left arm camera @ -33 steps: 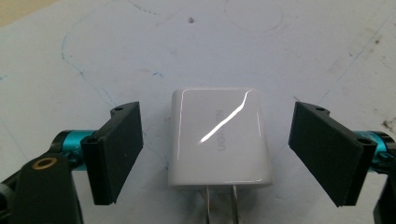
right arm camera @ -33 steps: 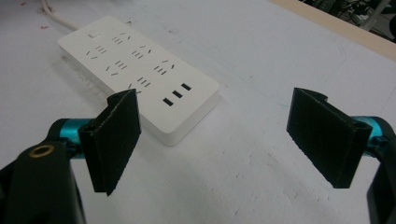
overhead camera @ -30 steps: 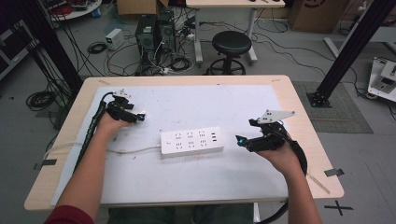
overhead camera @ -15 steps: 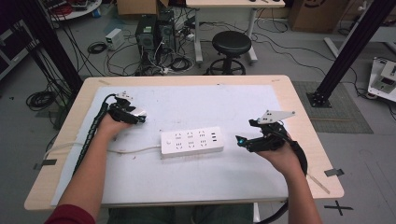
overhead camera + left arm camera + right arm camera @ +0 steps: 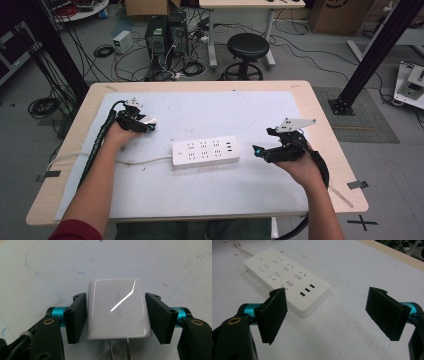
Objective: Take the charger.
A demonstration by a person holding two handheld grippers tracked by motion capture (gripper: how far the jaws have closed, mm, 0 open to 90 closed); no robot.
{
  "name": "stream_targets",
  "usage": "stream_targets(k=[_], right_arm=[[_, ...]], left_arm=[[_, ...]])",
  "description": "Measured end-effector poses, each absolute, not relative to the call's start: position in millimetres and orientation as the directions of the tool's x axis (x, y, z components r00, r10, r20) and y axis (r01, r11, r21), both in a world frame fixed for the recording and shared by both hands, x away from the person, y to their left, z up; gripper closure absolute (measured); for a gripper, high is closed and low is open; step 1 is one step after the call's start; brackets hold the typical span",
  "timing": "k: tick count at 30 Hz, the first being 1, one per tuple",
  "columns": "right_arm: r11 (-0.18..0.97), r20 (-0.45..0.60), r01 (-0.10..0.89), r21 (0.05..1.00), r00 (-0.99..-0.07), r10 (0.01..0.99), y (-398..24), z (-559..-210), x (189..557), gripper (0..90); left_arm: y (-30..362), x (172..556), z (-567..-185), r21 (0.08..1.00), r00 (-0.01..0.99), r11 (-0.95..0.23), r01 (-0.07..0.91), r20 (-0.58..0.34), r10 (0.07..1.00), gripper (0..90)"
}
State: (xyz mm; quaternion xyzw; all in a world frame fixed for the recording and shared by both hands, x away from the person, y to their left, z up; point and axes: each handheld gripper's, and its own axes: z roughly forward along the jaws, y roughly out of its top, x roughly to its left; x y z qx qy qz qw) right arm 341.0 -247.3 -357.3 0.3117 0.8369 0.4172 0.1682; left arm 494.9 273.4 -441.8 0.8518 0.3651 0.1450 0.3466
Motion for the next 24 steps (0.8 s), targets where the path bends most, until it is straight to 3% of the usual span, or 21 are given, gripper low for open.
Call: stream_targets(k=[15,24], right_arm=[[0.454,-0.015,0.389,0.802,-0.746,0.665,-248,-359,341,17.9],[0.459,-0.018,0.383,0.802,-0.752,0.659,-245,-356,340,18.0]], left_arm=[[274,492,-438,0.688,0.696,-0.495,0.53,-0.019,0.718,42.5],[272,476,-409,0.747,0.739,-0.494,0.444,0.007,0.674,42.6]])
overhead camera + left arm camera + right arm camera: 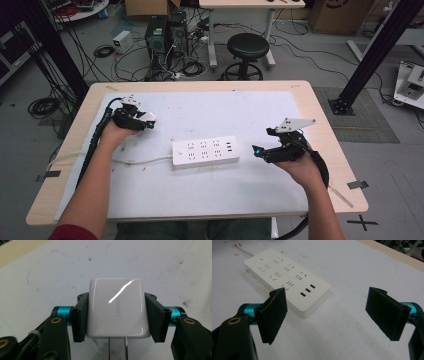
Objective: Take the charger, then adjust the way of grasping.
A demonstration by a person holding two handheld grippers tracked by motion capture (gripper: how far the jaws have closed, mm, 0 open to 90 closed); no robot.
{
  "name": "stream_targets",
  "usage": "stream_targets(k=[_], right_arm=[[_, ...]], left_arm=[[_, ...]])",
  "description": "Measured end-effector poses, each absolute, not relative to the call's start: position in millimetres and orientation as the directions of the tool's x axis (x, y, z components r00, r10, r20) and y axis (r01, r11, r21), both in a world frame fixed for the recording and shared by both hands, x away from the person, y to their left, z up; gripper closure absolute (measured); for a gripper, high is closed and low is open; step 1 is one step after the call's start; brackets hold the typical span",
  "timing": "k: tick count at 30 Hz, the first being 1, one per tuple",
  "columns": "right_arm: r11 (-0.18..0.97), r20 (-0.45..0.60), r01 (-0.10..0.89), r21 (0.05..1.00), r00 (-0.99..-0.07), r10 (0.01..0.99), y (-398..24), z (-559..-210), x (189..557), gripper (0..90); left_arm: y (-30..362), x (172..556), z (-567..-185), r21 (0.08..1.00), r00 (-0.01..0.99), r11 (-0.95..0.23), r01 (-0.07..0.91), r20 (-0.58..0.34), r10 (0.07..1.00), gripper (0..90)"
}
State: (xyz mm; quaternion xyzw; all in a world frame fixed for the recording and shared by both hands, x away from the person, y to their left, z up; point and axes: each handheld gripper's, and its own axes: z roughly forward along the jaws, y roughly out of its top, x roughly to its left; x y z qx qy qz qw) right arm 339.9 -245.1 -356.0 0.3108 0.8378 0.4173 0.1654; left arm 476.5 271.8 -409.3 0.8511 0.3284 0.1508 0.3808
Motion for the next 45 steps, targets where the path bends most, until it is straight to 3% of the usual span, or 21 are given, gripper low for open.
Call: stream_targets(k=[15,16,25,36,45], right_arm=[[0.476,-0.038,0.341,0.81,-0.781,0.624,-237,-344,330,18.0],[0.475,-0.04,0.335,0.814,-0.783,0.621,-238,-341,326,18.0],[0.469,-0.031,0.341,0.815,-0.782,0.623,-241,-342,321,18.0],[0.48,-0.036,0.343,0.808,-0.784,0.62,-236,-340,322,18.0],[0.489,-0.037,0.336,0.805,-0.794,0.606,-232,-340,321,18.0]], left_arm=[[257,415,-353,0.766,0.798,-0.552,0.33,0.087,0.597,42.6],[253,395,-340,0.771,0.817,-0.569,0.287,0.113,0.565,42.6],[245,366,-335,0.79,0.85,-0.567,0.231,0.12,0.514,42.5],[237,361,-344,0.796,0.863,-0.563,0.221,0.11,0.493,42.5],[217,352,-347,0.805,0.896,-0.573,0.154,0.13,0.424,42.5]])
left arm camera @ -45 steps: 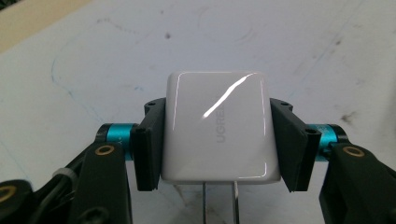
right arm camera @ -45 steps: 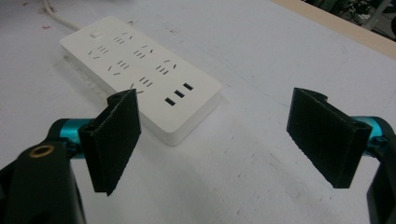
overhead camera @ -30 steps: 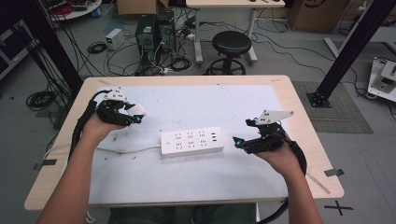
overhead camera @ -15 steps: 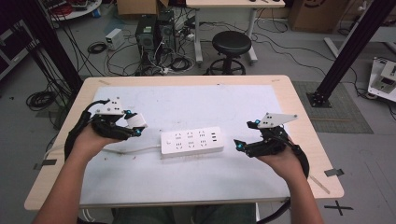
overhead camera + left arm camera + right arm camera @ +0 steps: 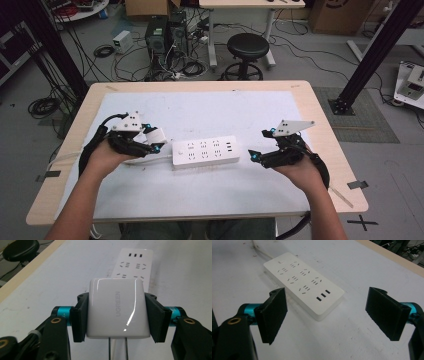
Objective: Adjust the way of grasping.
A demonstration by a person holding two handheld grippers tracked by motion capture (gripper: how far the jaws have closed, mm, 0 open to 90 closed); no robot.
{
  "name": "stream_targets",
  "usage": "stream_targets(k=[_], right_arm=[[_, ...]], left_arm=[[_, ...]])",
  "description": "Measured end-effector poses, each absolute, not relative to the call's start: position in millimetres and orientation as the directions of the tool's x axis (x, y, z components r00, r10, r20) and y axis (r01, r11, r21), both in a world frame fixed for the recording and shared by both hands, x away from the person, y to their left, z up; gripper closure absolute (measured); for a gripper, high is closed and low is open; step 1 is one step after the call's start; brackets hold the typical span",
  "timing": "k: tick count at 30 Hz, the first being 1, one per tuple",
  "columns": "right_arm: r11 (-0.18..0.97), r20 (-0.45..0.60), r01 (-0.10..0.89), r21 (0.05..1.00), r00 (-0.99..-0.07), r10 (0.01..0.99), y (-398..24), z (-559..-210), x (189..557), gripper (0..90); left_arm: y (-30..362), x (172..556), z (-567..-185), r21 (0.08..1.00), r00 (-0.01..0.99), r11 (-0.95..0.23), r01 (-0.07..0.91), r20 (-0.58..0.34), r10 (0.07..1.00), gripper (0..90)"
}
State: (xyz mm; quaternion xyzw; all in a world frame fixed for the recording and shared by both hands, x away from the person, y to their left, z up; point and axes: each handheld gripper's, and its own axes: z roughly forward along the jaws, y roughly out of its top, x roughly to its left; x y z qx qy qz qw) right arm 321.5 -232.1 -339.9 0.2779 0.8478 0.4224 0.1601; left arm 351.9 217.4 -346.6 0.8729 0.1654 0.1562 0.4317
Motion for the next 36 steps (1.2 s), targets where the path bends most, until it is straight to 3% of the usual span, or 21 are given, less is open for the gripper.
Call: stream_targets(k=[15,16,23,36], right_arm=[[0.503,0.013,0.354,0.789,-0.827,0.563,-203,-348,308,17.9],[0.498,0.032,0.358,0.79,-0.835,0.549,-196,-349,303,18.0],[0.477,0.084,0.381,0.792,-0.842,0.533,-182,-353,291,18.0],[0.462,0.2,0.433,0.774,-0.86,0.47,-152,-370,279,18.0]], left_arm=[[187,323,-358,0.834,0.933,-0.551,0.046,0.16,0.321,42.5],[176,308,-361,0.841,0.938,-0.542,-0.003,0.19,0.291,42.5],[157,285,-365,0.825,0.931,-0.557,-0.099,0.274,0.24,42.5],[131,262,-376,0.811,0.905,-0.546,-0.211,0.373,0.204,42.5]])
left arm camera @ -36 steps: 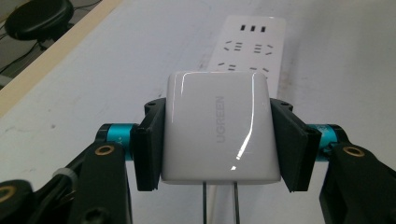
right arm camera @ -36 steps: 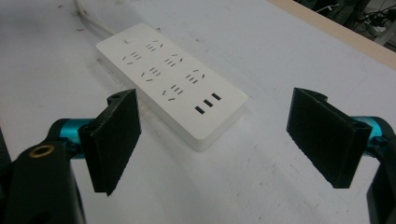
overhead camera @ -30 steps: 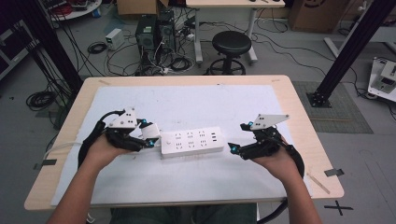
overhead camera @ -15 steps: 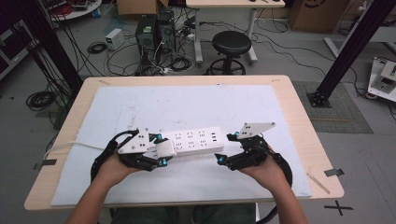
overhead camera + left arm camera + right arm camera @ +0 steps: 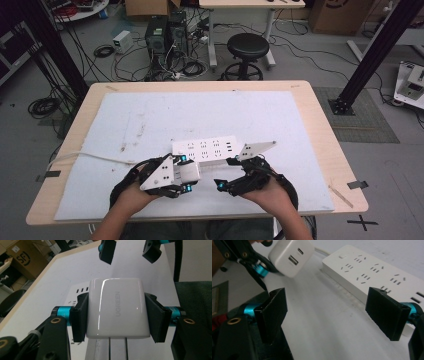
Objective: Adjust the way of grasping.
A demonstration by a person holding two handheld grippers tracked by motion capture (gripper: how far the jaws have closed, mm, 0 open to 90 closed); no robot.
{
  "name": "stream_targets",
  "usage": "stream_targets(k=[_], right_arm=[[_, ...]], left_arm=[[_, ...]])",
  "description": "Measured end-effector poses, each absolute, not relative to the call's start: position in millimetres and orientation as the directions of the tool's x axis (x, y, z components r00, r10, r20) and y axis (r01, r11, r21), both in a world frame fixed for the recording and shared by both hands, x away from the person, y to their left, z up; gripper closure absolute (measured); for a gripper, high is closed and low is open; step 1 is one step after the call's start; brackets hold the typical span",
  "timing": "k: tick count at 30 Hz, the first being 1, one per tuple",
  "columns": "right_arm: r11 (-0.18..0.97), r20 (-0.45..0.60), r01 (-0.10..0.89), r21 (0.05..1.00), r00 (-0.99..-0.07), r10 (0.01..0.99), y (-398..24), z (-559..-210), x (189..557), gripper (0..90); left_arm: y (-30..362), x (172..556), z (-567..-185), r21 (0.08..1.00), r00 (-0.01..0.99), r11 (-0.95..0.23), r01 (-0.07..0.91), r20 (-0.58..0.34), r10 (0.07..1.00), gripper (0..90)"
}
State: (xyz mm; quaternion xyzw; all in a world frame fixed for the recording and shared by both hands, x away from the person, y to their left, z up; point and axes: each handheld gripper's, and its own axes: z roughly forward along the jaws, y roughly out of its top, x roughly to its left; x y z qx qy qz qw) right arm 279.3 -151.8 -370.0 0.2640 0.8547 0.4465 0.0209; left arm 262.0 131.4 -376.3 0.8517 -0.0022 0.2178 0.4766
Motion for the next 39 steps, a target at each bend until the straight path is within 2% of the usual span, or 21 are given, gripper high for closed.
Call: stream_targets(k=[14,18,29,30,31,35,36,39], right_arm=[[0.288,0.432,0.557,0.779,-0.81,0.397,-144,-383,282,18.1],[0.265,0.466,0.571,0.777,-0.805,0.368,-143,-386,283,24.2],[0.236,0.524,0.604,0.761,-0.787,0.326,-138,-391,288,27.5],[0.236,0.524,0.604,0.761,-0.787,0.326,-138,-391,288,30.1],[0.235,0.536,0.604,0.761,-0.791,0.296,-136,-393,289,36.4],[0.242,0.543,0.609,0.755,-0.788,0.291,-134,-394,290,40.5],[0.239,0.555,0.614,0.752,-0.786,0.274,-134,-396,290,43.8],[0.239,0.558,0.616,0.75,-0.784,0.27,-134,-396,290,45.4]], left_arm=[[102,247,-380,0.758,0.85,-0.565,-0.326,0.496,0.176,42.5],[98,245,-379,0.746,0.839,-0.574,-0.338,0.515,0.176,42.5],[95,242,-378,0.745,0.828,-0.568,-0.348,0.529,0.187,42.5],[94,242,-378,0.742,0.825,-0.57,-0.352,0.533,0.185,42.5],[94,242,-378,0.739,0.821,-0.573,-0.353,0.539,0.19,42.5],[94,242,-378,0.738,0.819,-0.574,-0.354,0.541,0.19,42.5],[94,242,-378,0.737,0.819,-0.576,-0.354,0.541,0.189,42.5],[94,242,-379,0.735,0.82,-0.578,-0.354,0.541,0.187,42.5]])
